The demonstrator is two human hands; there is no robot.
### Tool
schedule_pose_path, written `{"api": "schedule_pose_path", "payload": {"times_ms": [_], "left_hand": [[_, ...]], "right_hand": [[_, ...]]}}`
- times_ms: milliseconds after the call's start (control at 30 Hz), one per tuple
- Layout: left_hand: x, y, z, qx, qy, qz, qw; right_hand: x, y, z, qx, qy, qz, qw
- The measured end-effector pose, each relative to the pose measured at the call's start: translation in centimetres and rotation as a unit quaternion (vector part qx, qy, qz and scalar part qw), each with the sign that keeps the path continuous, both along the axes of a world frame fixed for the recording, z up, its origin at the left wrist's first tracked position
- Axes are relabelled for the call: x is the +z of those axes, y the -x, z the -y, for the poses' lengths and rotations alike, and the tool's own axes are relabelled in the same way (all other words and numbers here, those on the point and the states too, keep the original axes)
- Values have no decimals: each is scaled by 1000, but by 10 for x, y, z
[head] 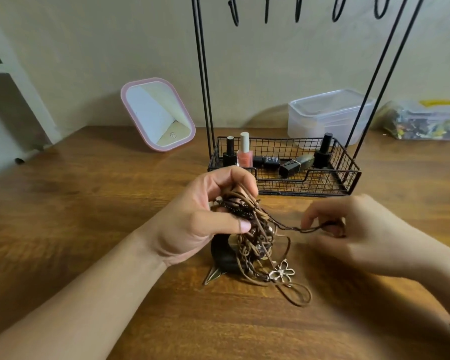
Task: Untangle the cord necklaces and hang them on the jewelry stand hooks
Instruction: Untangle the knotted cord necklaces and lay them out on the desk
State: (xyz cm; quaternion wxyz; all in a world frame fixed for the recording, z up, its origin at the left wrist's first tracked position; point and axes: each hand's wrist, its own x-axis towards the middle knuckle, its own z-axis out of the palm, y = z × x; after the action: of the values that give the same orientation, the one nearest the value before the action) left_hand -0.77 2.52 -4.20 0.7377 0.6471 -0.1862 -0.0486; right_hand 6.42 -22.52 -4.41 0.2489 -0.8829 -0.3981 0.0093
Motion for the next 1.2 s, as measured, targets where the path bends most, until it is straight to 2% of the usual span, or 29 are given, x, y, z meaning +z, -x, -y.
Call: {"api": "schedule_pose_path", "payload": {"times_ms": [100, 267, 500, 633, 800, 933, 1000, 1200], "left_hand": [[1, 2, 3, 13, -21, 17, 1000], [3, 4, 8, 38, -69, 24, 997], [4, 1, 6, 88, -105, 20, 990], [3, 1, 7, 139, -166, 27, 976], [2, -1, 6, 219, -257, 16, 941], [-2, -5, -2, 279, -407, 63, 868], [-5, -5, -2, 275, -450, 72, 846], [-10, -7, -1, 258, -488, 77, 830]], "right_hand": [[1, 4, 0, 26, 43, 2, 999], [1, 5, 0, -5, 79, 9, 997], [-1, 2, -1, -118, 147, 43, 981], [-1, 1, 1, -190, 187, 64, 962], [1, -2, 3, -239, 211, 77, 945], [6, -5, 4, -231, 92, 14, 968], [8, -4, 4, -216, 79, 3, 973], [8, -4, 4, -208, 85, -12, 974]]}}
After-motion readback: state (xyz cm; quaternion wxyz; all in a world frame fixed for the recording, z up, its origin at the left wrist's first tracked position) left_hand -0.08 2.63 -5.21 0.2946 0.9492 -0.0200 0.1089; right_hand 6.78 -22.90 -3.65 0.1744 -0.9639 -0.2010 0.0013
